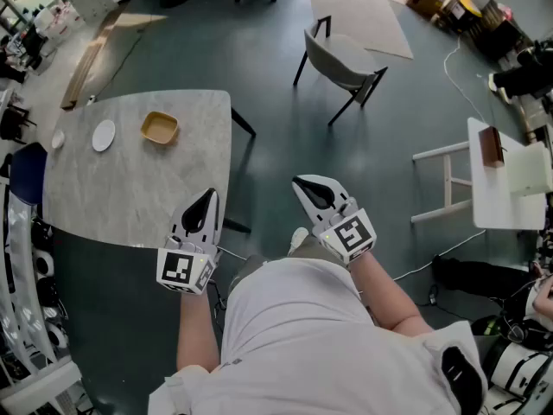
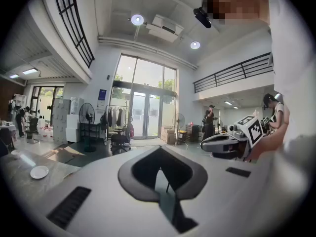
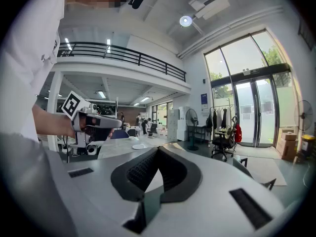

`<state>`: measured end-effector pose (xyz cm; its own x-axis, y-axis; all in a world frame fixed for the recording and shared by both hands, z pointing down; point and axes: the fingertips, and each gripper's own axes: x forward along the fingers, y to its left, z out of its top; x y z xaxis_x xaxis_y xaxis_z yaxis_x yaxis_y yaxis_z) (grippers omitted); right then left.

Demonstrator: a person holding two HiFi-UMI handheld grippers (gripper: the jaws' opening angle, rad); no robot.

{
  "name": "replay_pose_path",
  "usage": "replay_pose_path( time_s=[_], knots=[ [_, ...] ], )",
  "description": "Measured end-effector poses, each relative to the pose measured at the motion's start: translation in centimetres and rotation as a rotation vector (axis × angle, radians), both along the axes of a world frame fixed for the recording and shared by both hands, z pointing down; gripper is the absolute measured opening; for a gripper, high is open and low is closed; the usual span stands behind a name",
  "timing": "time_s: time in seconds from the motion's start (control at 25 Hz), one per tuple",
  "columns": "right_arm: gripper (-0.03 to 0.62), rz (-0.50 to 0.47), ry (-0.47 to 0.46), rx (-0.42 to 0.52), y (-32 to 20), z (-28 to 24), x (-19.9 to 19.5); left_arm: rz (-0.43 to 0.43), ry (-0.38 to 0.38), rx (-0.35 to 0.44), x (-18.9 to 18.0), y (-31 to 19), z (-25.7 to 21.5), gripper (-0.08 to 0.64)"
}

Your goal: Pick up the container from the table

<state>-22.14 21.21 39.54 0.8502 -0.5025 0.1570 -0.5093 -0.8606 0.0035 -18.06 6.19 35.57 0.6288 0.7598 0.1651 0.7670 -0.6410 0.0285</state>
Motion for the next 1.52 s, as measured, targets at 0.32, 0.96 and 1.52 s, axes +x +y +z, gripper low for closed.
replay_pose_path(
  time_s=[0.32, 0.96, 1.52],
  knots=[
    [0.009, 0.031, -0.027, 0.038, 7.4, 0.9, 0.1, 0.034, -0.013, 0.044, 0.7, 7.8, 1.2, 0.002],
    [0.011, 0.047, -0.119, 0.113, 13.8, 4.1, 2.4, 0.033, -0.078, 0.121, 3.6, 14.2, 4.6, 0.002],
    [0.014, -0.084, -0.166, 0.024, 10.4, 5.0, 18.7, -0.084, -0.137, 0.060, 18.4, 10.8, 7.0, 0.002]
  ],
)
